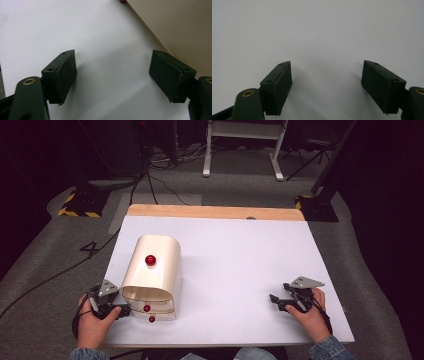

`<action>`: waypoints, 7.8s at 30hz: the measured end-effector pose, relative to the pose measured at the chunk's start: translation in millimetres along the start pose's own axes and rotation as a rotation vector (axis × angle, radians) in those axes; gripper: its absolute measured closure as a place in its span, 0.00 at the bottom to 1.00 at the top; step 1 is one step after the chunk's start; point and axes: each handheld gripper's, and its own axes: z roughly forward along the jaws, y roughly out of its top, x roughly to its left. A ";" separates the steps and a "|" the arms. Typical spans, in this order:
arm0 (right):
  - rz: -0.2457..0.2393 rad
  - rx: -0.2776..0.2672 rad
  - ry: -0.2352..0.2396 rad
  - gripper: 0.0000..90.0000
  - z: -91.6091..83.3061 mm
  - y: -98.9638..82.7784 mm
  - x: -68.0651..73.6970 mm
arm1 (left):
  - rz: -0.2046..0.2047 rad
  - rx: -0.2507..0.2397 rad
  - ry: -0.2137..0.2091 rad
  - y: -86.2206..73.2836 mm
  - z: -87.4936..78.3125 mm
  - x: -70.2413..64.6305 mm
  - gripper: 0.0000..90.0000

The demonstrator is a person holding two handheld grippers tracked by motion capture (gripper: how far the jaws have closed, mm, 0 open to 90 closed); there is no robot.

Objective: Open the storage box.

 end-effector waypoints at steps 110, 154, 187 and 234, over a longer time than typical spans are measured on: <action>-0.207 -0.188 0.387 0.76 15.6 52.2 141.5 | 0.012 -0.012 -0.005 22.6 23.7 -46.0 0.26; -0.177 -0.094 0.376 0.82 -46.4 -9.4 118.9 | 0.013 -0.007 -0.008 22.8 24.1 -45.7 0.26; -0.189 -0.321 0.397 0.67 -42.3 81.1 133.6 | 0.010 -0.005 -0.010 23.0 24.2 -45.3 0.26; -0.239 -0.305 0.372 0.82 -90.0 50.7 124.7 | 0.009 -0.006 -0.011 22.9 24.2 -45.2 0.26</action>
